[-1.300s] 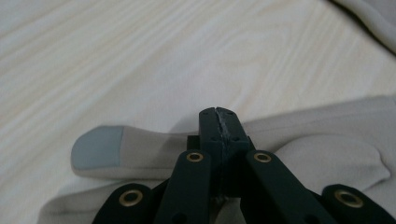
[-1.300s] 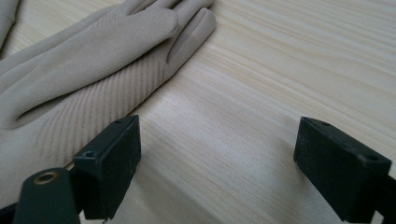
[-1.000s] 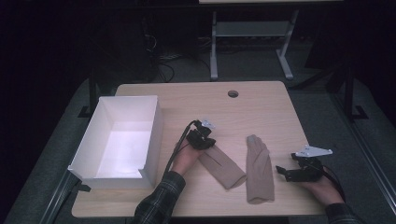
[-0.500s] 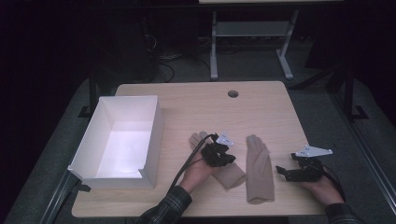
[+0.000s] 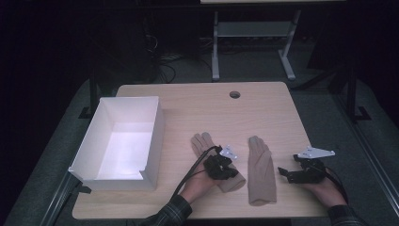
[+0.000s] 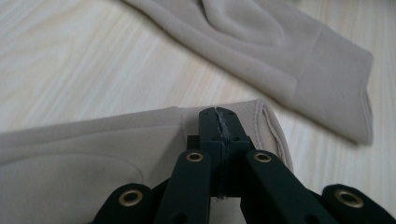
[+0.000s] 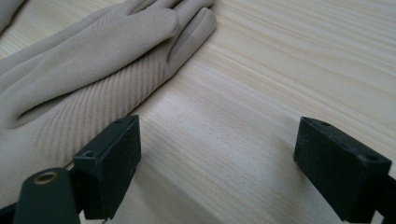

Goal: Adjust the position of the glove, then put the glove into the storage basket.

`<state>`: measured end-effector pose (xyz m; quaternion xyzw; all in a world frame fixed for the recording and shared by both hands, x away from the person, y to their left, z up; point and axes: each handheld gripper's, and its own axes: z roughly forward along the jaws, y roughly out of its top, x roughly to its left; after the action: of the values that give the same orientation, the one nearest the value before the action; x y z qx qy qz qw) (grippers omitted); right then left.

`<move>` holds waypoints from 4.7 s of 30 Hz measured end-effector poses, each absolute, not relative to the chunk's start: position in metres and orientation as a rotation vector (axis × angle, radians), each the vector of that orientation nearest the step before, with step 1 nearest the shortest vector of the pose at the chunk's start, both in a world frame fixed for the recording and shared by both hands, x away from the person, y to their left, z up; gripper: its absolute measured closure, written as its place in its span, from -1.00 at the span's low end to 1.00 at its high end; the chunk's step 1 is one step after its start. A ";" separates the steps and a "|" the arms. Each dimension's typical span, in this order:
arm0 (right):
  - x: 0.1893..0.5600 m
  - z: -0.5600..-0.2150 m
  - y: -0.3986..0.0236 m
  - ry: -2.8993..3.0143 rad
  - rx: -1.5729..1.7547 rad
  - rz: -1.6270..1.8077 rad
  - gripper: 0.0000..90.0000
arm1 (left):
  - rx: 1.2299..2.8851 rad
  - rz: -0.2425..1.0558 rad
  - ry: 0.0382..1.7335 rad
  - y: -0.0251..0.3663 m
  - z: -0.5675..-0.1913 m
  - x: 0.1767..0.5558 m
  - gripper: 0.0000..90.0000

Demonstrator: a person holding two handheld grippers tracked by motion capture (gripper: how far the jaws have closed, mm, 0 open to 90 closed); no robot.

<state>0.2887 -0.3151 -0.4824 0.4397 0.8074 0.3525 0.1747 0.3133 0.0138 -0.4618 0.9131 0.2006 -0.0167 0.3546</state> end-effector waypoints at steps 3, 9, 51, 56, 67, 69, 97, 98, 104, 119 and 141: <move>0.289 -0.482 -0.315 2.288 1.246 0.999 -0.68 | 2.373 -0.035 0.524 0.023 -0.460 0.308 0.99; 0.289 -0.482 -0.315 2.288 1.246 0.999 -0.68 | 2.397 -0.026 0.537 0.042 -0.458 0.303 0.99; 0.289 -0.482 -0.315 2.286 1.248 0.999 -0.68 | 2.326 0.240 0.855 0.103 -0.453 0.341 0.99; 0.289 -0.482 -0.315 2.286 1.248 0.999 -0.68 | 2.335 0.209 0.813 0.089 -0.454 0.343 1.00; 0.289 -0.482 -0.315 2.286 1.247 0.999 -0.68 | 2.355 0.173 0.707 0.060 -0.453 0.338 0.99; 0.289 -0.482 -0.315 2.286 1.248 0.999 -0.68 | 2.334 0.181 0.714 0.064 -0.449 0.337 0.92; 0.288 -0.482 -0.314 2.303 1.227 1.012 -0.59 | 2.269 0.123 0.880 0.089 -0.462 0.351 0.75; 0.288 -0.481 -0.315 2.309 1.220 1.012 -0.52 | 2.270 0.123 0.874 0.089 -0.462 0.350 0.80; 0.289 -0.471 -0.314 2.341 1.192 1.076 0.42 | 2.229 0.099 0.897 0.089 -0.458 0.351 0.96; 0.292 -0.471 -0.282 2.506 1.097 1.118 1.00 | 2.080 0.013 0.877 0.091 -0.437 0.349 0.96; 0.298 -0.468 -0.244 2.559 1.040 1.149 1.00 | 2.067 -0.085 0.815 0.069 -0.427 0.344 0.96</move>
<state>0.2979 -0.2444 -0.4677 0.3468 0.8529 0.3829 0.0749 0.3435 0.0687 -0.4265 0.8335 0.3285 -0.0342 0.4429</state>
